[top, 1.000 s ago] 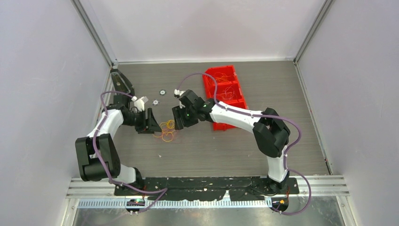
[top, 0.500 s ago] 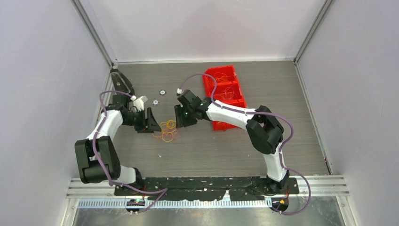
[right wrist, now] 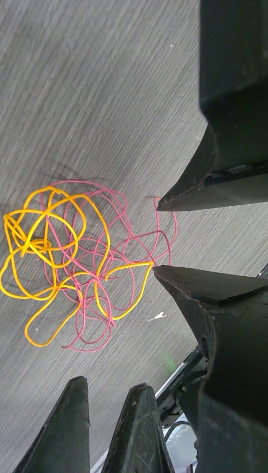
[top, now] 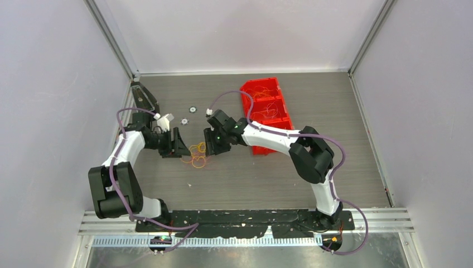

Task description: Untangle the cables

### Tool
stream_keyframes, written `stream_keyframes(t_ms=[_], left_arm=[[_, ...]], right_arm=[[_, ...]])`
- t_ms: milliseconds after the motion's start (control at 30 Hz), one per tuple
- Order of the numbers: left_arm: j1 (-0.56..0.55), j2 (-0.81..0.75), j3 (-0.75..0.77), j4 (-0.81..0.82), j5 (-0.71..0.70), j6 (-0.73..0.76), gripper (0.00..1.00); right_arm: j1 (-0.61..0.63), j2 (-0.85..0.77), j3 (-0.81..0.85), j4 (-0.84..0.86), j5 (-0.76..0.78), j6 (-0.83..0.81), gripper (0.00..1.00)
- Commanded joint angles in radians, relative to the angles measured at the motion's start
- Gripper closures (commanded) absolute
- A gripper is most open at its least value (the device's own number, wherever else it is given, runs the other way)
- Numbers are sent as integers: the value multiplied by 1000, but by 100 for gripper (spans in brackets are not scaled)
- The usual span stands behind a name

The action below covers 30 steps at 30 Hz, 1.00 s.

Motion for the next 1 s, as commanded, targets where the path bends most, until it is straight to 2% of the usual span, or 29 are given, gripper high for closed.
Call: stream_keyframes(t_ms=[0,300,367,433,500,567,767,967], left_arm=[[9,-33,-6,17,16,-4,43],[20,-35,-7,15,19,-6,43],[22,-41,-8,12,21,-4,42],[24,-47,-11,9,23,-3,42],[26,-51,-9,3,30,4,42],[27,-52,-3,-5,34,14,41],[-8,-55,33,-3,-4,54,34],[-156,-6,51,59,-110,48,31]], right_arm=[[17,15,28,30,-15,18,54],[36,22,11,41,-20,32,54],[35,34,14,45,-23,40,57],[36,44,19,48,-25,47,69],[34,46,24,51,-29,46,87],[30,41,25,51,-29,39,94],[-4,-22,-22,94,-88,-25,95],[-35,-86,-88,167,-241,-114,95]])
